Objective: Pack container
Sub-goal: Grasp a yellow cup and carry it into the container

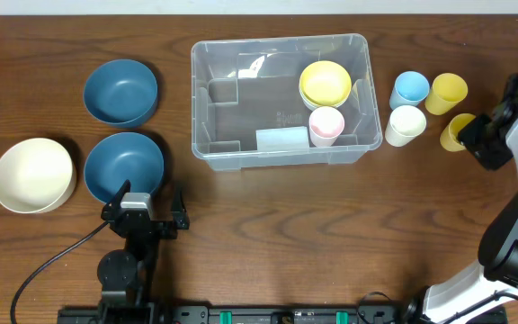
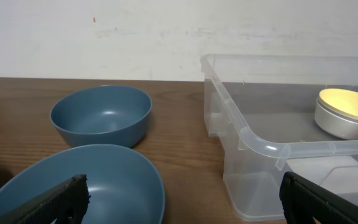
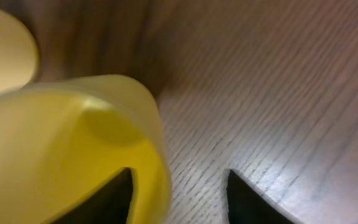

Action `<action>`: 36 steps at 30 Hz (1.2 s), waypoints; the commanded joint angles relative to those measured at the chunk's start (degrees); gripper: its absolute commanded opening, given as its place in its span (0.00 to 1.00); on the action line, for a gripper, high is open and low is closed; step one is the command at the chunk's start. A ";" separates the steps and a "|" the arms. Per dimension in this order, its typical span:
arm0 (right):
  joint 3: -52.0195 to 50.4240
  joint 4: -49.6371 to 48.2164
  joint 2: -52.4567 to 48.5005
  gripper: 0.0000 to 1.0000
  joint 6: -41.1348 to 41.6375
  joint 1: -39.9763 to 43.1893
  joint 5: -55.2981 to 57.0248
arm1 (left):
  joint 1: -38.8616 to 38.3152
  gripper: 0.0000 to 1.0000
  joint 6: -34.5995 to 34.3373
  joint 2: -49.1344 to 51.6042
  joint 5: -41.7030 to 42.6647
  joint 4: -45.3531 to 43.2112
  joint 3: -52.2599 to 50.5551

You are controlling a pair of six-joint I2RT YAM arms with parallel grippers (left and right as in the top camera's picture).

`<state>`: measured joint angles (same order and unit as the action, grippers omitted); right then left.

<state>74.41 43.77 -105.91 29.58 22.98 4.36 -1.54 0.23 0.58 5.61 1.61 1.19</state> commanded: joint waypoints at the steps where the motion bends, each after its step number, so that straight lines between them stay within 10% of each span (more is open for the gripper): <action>1: -1.95 -1.20 -0.17 0.23 0.63 0.28 0.11 | 0.28 0.98 0.74 -0.35 0.85 1.99 -0.96; 4: -2.03 -1.05 -0.15 0.01 0.63 0.28 0.11 | 0.28 0.98 0.74 -0.35 0.83 1.99 -0.96; 20: -2.01 11.91 12.04 0.01 -4.20 -4.59 -9.07 | 0.28 0.98 0.74 -0.35 0.83 1.99 -0.96; 36: -1.99 6.86 37.13 0.01 -2.75 -32.52 -4.13 | 0.28 0.98 0.74 -0.35 0.83 1.99 -0.96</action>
<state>72.20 52.29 -68.01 26.50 -5.96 -0.51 -1.54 0.23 0.58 5.61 1.61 1.19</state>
